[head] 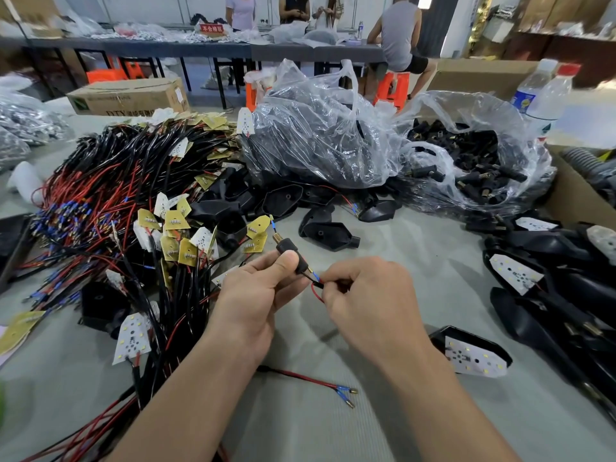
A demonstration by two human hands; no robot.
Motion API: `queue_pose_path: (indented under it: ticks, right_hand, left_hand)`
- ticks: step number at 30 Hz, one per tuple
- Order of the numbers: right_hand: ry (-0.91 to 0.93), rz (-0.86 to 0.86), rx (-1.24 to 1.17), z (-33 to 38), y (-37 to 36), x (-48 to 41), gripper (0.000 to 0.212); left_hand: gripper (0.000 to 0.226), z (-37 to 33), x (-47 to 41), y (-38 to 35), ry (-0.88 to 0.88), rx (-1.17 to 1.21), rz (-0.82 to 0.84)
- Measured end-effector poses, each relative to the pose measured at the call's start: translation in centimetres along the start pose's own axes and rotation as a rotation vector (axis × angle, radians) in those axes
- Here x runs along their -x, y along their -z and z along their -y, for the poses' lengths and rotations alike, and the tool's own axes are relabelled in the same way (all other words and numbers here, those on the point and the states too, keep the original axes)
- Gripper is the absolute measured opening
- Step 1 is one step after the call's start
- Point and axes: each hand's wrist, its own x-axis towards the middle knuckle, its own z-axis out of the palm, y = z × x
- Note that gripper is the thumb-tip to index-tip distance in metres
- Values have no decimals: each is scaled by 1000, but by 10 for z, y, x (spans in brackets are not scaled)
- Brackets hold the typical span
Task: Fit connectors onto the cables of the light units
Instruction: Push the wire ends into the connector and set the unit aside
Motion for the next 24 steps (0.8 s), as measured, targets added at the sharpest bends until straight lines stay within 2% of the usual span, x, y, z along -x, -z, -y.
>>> queue_pose_path:
  ticks: [4, 11, 13, 16, 19, 24]
  right_hand:
    - [5, 8, -5, 3, 1, 0, 22]
    - [-63, 58, -2, -1, 1, -1, 25]
    - [-50, 56, -20, -1, 0, -1, 24]
    - [-1, 26, -74, 2, 1, 1, 17]
    - [8, 24, -99, 3, 1, 0, 17]
    - [-30, 47, -136, 5, 2, 1, 19]
  left_hand:
    - [11, 2, -1, 0, -6, -20, -56]
    - [31, 1, 1, -1, -30, -16, -32]
    - [26, 1, 1, -1, -43, -23, -33]
    - [5, 2, 2, -2, -64, -48, -71]
    - [25, 2, 3, -3, -81, -42, -114]
    - [15, 1, 5, -5, -77, -15, -129]
